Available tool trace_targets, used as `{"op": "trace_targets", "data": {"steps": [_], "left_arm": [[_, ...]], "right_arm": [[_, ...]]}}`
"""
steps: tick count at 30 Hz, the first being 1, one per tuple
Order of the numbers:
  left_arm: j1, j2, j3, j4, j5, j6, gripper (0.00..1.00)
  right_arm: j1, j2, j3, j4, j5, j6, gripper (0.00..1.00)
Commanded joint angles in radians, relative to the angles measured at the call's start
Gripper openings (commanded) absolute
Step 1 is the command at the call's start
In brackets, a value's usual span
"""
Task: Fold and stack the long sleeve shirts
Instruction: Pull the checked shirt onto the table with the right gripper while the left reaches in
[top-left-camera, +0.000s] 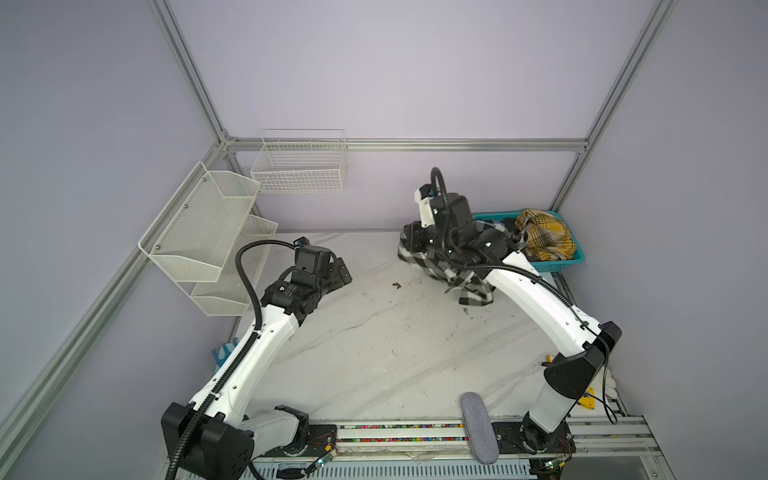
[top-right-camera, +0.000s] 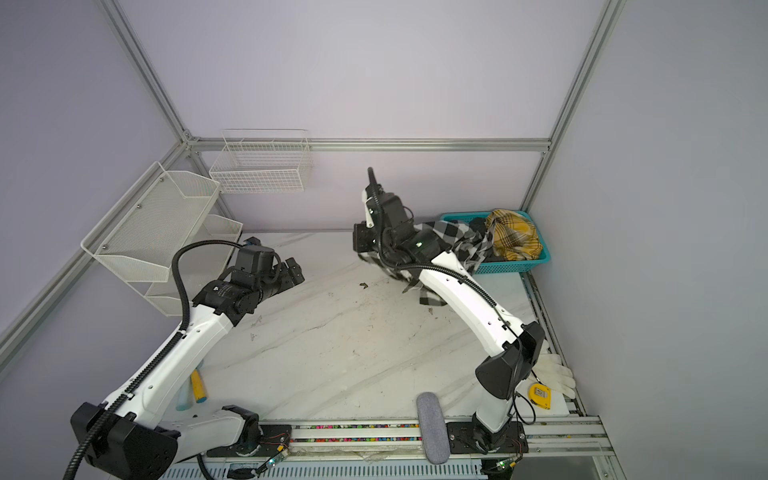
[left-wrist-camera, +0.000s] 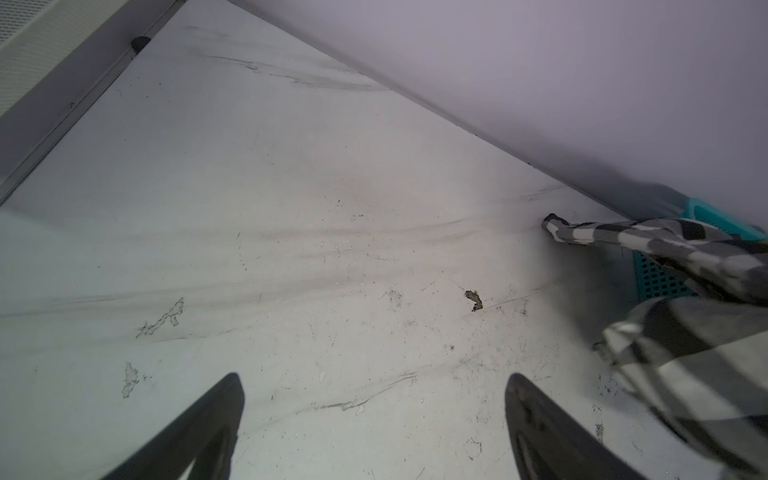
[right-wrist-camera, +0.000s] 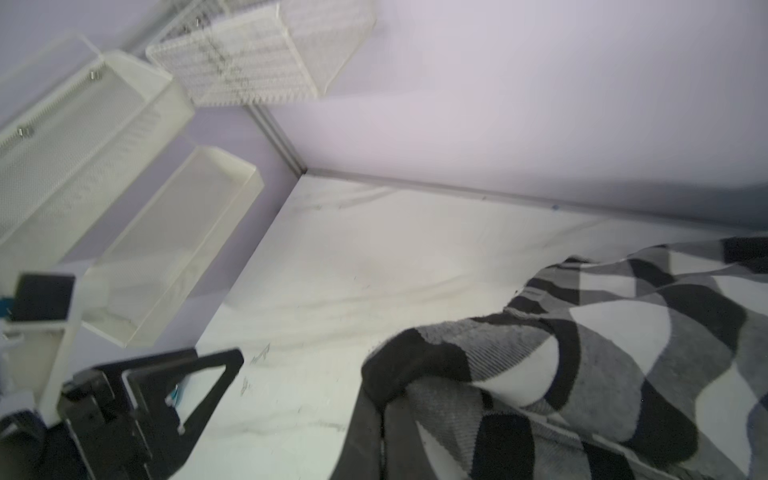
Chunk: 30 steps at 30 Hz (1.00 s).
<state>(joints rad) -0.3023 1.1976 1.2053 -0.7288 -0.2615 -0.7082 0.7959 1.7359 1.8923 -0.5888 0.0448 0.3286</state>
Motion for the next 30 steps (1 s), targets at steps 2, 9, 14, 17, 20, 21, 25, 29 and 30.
{"op": "trace_targets", "data": {"steps": [2,9,14,17,20,21,25,29,30], "left_arm": [[0.019,-0.076,-0.009,-0.082,-0.009,-0.067,0.99],[0.019,-0.125,-0.213,-0.070,0.084,-0.126,1.00],[0.019,-0.076,-0.268,0.045,0.174,-0.099,1.00],[0.012,0.011,-0.273,0.138,0.262,-0.089,1.00],[-0.016,0.106,-0.257,0.195,0.321,-0.092,1.00],[-0.027,0.136,-0.251,0.203,0.333,-0.097,1.00],[-0.045,0.199,-0.294,0.300,0.425,-0.149,1.00],[-0.048,0.290,-0.329,0.426,0.540,-0.226,0.94],[-0.051,0.307,-0.319,0.438,0.551,-0.236,0.90]], "right_arm": [[0.165,-0.027,-0.222,0.115,0.021,0.155,0.06],[0.330,-0.013,-0.329,-0.023,0.224,0.248,0.94],[0.328,-0.117,-0.402,-0.114,0.455,0.336,0.98],[0.305,-0.185,-0.473,-0.097,0.500,0.353,0.97],[0.263,-0.221,-0.552,-0.082,0.401,0.351,0.96],[0.262,-0.230,-0.592,-0.050,0.341,0.332,0.95],[0.268,-0.199,-0.693,0.015,0.192,0.317,0.92],[0.269,-0.115,-0.732,0.045,0.154,0.349,0.92],[0.269,-0.089,-0.731,0.051,0.153,0.352,0.92]]}}
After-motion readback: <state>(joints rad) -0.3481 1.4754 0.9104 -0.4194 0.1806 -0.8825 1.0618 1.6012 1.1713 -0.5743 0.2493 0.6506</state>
